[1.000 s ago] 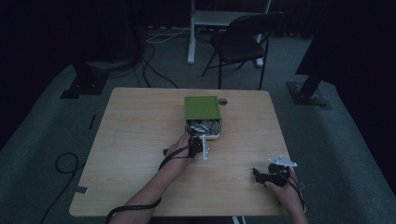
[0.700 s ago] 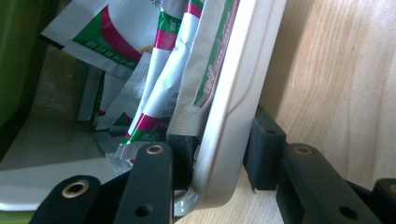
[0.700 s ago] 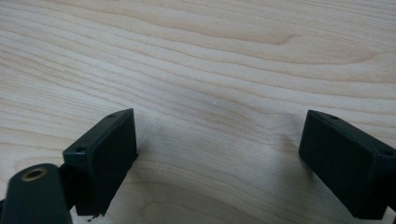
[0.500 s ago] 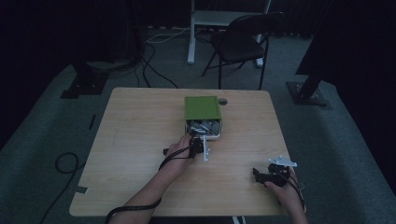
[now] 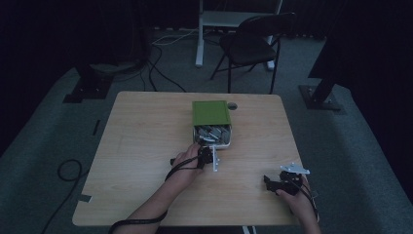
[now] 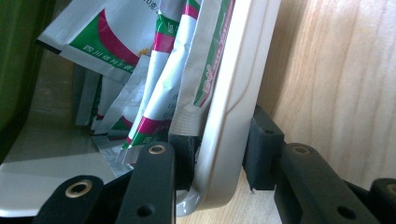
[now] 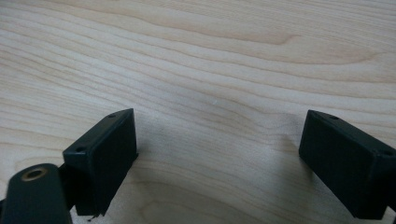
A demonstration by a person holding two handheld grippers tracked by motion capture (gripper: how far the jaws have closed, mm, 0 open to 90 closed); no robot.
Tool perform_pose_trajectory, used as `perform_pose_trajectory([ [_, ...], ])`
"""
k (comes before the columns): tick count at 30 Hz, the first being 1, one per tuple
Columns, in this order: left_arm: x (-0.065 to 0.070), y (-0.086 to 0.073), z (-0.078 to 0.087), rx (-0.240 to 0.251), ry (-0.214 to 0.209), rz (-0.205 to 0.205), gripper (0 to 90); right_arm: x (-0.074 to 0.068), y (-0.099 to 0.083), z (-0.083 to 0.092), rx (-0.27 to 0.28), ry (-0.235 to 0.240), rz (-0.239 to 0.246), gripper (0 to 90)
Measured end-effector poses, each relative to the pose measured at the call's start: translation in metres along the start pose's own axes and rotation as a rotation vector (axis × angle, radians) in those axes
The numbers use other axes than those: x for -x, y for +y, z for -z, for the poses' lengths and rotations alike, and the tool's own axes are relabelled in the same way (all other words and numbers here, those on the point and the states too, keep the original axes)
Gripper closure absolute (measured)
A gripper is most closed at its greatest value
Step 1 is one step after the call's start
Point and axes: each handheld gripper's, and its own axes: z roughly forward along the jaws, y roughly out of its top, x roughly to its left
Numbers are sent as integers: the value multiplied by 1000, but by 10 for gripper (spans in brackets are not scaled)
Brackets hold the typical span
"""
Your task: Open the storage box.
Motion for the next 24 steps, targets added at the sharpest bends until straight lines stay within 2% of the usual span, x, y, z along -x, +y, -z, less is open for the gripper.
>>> perform_pose_trajectory([
  [5,2,1,3,-1,-1,10,691,0,0,0,0,0,0,109],
  [11,4,1,7,-5,-4,-3,693,0,0,0,0,0,0,108],
  [18,8,2,13,0,-15,13,693,0,0,0,0,0,0,109],
  [24,12,4,19,0,-16,7,696,0,0,0,0,0,0,109],
])
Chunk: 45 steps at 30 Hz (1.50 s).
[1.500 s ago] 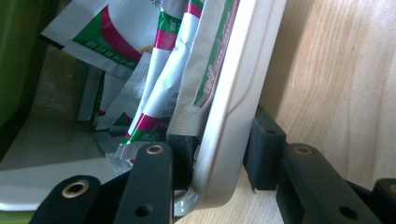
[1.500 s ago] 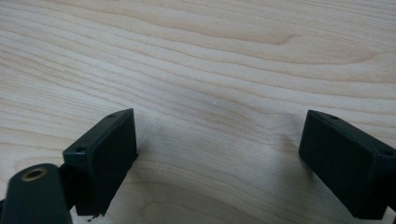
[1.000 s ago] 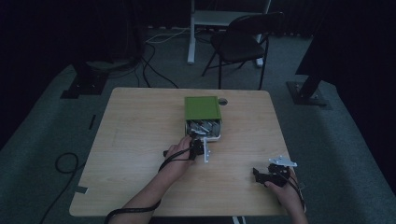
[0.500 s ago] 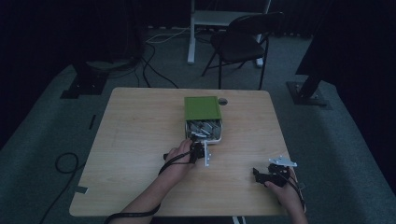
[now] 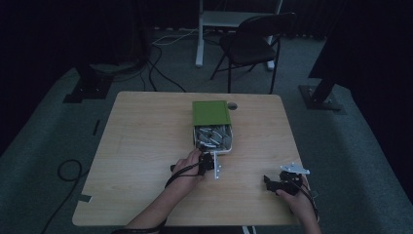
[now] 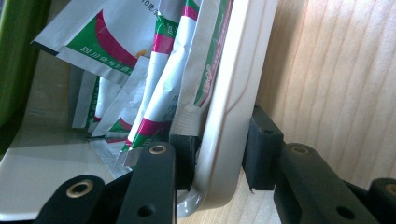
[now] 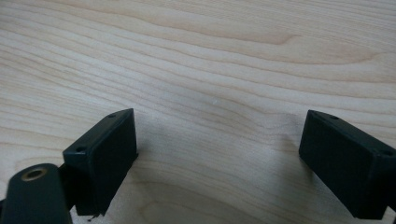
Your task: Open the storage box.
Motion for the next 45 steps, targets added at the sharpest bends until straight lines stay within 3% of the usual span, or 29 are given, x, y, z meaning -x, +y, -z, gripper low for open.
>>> perform_pose_trajectory([
  [45,29,2,42,28,-23,-7,699,0,0,0,0,0,0,109],
])
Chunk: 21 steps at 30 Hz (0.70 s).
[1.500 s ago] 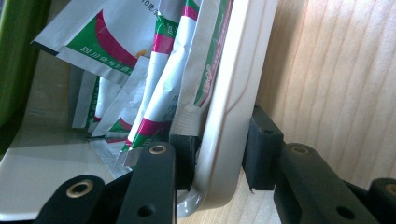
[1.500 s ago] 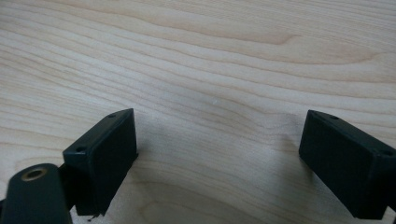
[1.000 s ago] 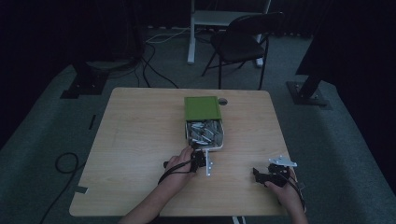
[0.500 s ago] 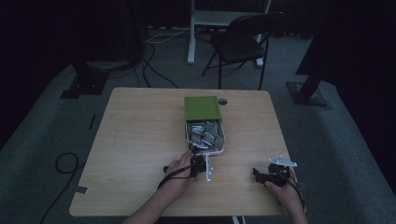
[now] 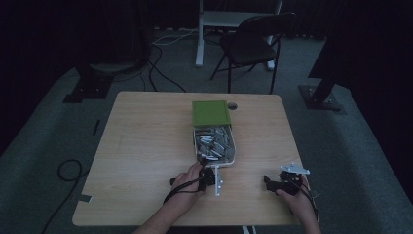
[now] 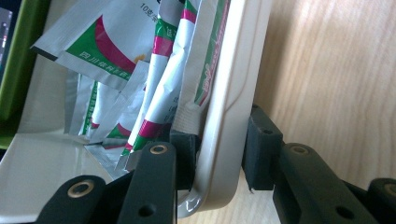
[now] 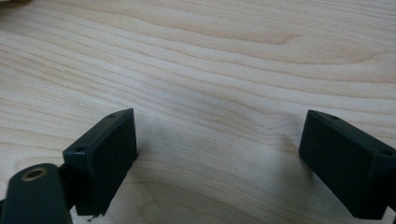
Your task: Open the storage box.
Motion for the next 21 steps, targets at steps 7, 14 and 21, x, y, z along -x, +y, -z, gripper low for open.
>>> perform_pose_trajectory([
  [7,5,-2,4,-8,-13,0,698,0,0,0,0,0,0,109],
  [14,8,-4,5,-1,-10,8,695,0,0,0,0,0,0,109],
  [21,8,-4,5,4,-14,18,675,0,0,0,0,0,0,109],
])
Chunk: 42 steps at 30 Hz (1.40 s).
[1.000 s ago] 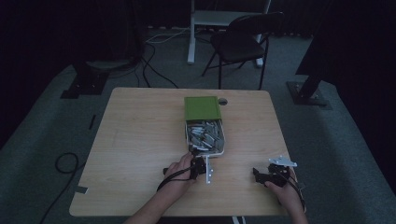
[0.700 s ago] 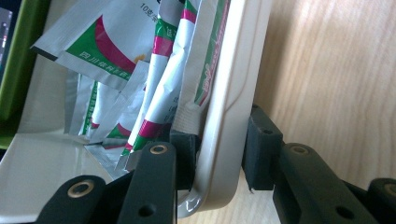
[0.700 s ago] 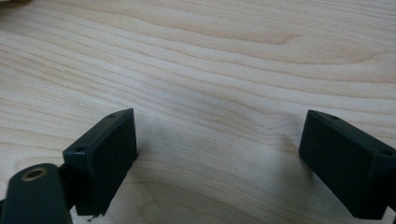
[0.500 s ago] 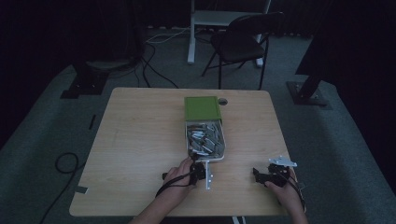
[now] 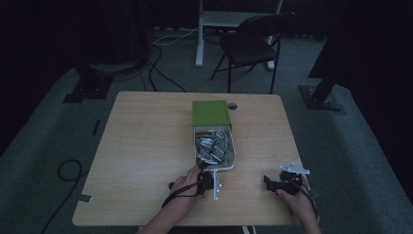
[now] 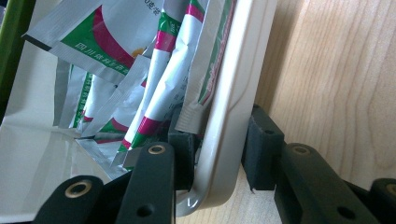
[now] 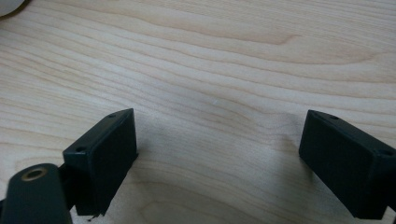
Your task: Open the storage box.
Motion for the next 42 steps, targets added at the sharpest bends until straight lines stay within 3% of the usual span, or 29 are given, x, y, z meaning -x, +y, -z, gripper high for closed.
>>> perform_pose_trajectory([
  [6,-3,0,7,37,-56,63,584,0,0,0,0,0,0,109],
  [9,-6,-1,12,54,-80,85,584,0,0,0,0,0,0,109],
  [10,-8,-2,15,75,-98,116,584,0,0,0,0,0,0,109],
  [16,-17,-4,23,113,-109,172,584,0,0,0,0,0,0,109],
  [20,-26,-6,32,167,-144,238,584,0,0,0,0,0,0,109],
  [21,-29,-7,34,183,-148,267,584,0,0,0,0,0,1,109],
  [24,-37,-10,42,209,-156,304,584,0,0,0,0,0,1,109],
  [31,-47,-23,50,224,-174,346,584,0,0,0,0,0,0,109],
  [37,-56,-38,60,278,-180,418,584,0,0,0,1,0,1,109],
  [42,-63,-51,64,270,-163,439,584,0,0,0,0,0,1,109],
])
